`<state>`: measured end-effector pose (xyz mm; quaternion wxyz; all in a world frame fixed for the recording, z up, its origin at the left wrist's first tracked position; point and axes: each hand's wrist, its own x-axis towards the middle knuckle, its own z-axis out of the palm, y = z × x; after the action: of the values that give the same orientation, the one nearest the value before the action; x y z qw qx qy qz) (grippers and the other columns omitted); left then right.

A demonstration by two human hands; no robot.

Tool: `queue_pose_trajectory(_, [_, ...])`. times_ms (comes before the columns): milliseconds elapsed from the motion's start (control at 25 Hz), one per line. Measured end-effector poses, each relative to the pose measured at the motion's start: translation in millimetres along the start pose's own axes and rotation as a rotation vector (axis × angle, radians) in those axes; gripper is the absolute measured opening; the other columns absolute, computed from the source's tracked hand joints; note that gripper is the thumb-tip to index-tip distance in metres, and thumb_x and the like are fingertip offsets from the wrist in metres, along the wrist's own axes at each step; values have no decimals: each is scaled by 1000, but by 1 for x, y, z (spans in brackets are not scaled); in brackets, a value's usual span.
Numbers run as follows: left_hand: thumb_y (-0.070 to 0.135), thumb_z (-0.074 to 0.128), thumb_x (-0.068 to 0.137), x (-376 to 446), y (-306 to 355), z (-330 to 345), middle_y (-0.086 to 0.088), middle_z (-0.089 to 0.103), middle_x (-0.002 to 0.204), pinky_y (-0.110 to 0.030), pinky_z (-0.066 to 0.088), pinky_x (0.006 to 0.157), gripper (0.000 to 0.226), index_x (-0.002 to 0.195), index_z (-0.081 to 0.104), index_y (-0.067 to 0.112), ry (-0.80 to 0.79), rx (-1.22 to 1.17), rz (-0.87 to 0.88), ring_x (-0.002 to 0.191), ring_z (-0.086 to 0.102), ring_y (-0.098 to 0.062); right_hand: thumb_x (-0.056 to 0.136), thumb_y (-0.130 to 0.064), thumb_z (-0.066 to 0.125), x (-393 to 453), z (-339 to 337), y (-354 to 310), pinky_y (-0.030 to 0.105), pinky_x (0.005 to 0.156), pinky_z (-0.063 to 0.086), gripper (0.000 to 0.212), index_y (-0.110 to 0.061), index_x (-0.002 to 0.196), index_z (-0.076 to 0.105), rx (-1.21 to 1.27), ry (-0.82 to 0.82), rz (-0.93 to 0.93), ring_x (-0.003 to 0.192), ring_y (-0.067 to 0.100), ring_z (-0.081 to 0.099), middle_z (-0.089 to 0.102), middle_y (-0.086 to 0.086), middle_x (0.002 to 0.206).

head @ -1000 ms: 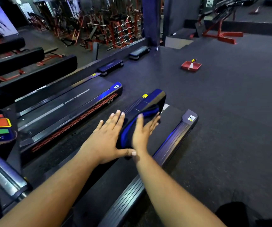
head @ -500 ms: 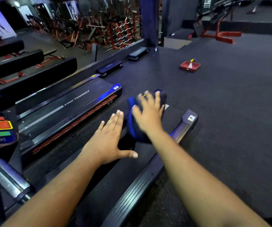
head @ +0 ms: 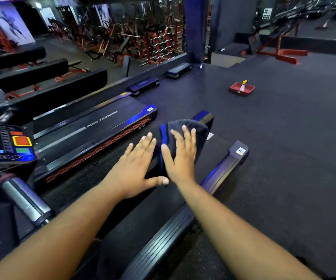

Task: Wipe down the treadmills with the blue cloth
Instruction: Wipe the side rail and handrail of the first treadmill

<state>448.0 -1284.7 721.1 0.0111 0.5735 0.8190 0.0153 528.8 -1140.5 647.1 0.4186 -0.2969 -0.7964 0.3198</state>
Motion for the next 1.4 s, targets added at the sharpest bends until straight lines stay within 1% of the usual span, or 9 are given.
queue_pose_trajectory(80, [96, 17, 68, -17, -12, 4, 4, -30, 158, -43, -3, 125, 122, 156, -16, 17, -58, 100, 21, 147, -26, -10, 90, -57, 49, 13, -8, 11, 67, 116, 12, 56, -31, 139, 51, -130, -101, -88, 154, 23, 5, 28, 2, 162])
queue_pose_trajectory(160, [96, 22, 69, -28, -19, 5, 7, -28, 160, -41, -3, 124, 122, 156, -17, 20, -84, 63, 10, 147, -25, -8, 90, -55, 54, 64, -18, 20, 76, 110, 6, 52, -40, 139, 51, -216, -153, 23, 154, 19, -3, 20, -3, 164])
queue_pose_trajectory(320, [96, 24, 68, -28, -17, 5, 9, -26, 161, -39, -4, 124, 123, 152, -26, 22, -57, -46, 5, 148, -23, -6, 90, -48, 57, 78, -17, 4, 74, 110, 19, 40, -38, 129, 61, -108, -68, 268, 153, 17, -4, 21, -6, 163])
queue_pose_trajectory(520, [96, 26, 67, -28, -19, 4, 9, -32, 156, -39, -4, 122, 126, 153, -24, 18, -48, -84, 13, 148, -22, -7, 85, -59, 45, -21, 11, -27, 74, 111, 15, 53, -39, 132, 59, -121, -125, -102, 151, 18, 12, 39, -8, 155])
queue_pose_trajectory(640, [99, 19, 64, -25, -19, 4, 4, -27, 161, -42, -1, 124, 128, 153, -24, 18, -55, -79, 18, 149, -21, -9, 82, -61, 49, 33, -4, -1, 77, 109, 11, 56, -42, 134, 58, -91, -76, -43, 153, 19, 5, 24, -5, 164])
queue_pose_trajectory(800, [102, 17, 60, -24, -21, 8, 4, -24, 163, -45, 3, 125, 131, 154, -23, 20, -64, -82, 22, 150, -19, -10, 86, -52, 49, 1, 27, -10, 56, 123, 11, 64, -29, 146, 46, 170, 193, 166, 154, 29, -1, 7, 7, 167])
queue_pose_trajectory(960, [104, 18, 55, -25, -21, 6, 5, -25, 163, -43, 0, 125, 135, 154, -23, 20, -82, -107, 28, 149, -20, -9, 90, -55, 44, -34, 41, -8, 45, 123, 0, 72, -34, 153, 19, 261, 133, 134, 154, 20, -10, -7, 3, 167])
queue_pose_trajectory(1160, [101, 24, 59, -24, -20, 5, 5, -24, 163, -44, 1, 125, 133, 154, -22, 20, -74, -89, 22, 150, -19, -9, 83, -69, 40, 35, 20, 13, 46, 125, 1, 88, -33, 157, 12, 478, 282, 531, 154, 18, -5, -1, 3, 168])
queue_pose_trajectory(1400, [96, 34, 61, -26, -17, 2, 5, -25, 162, -42, -2, 123, 132, 154, -21, 21, -77, -73, 19, 149, -21, -8, 105, -39, 41, -40, 51, -23, 29, 120, -6, 70, -16, 158, 1, 562, 174, 574, 152, 15, -11, -10, -1, 166])
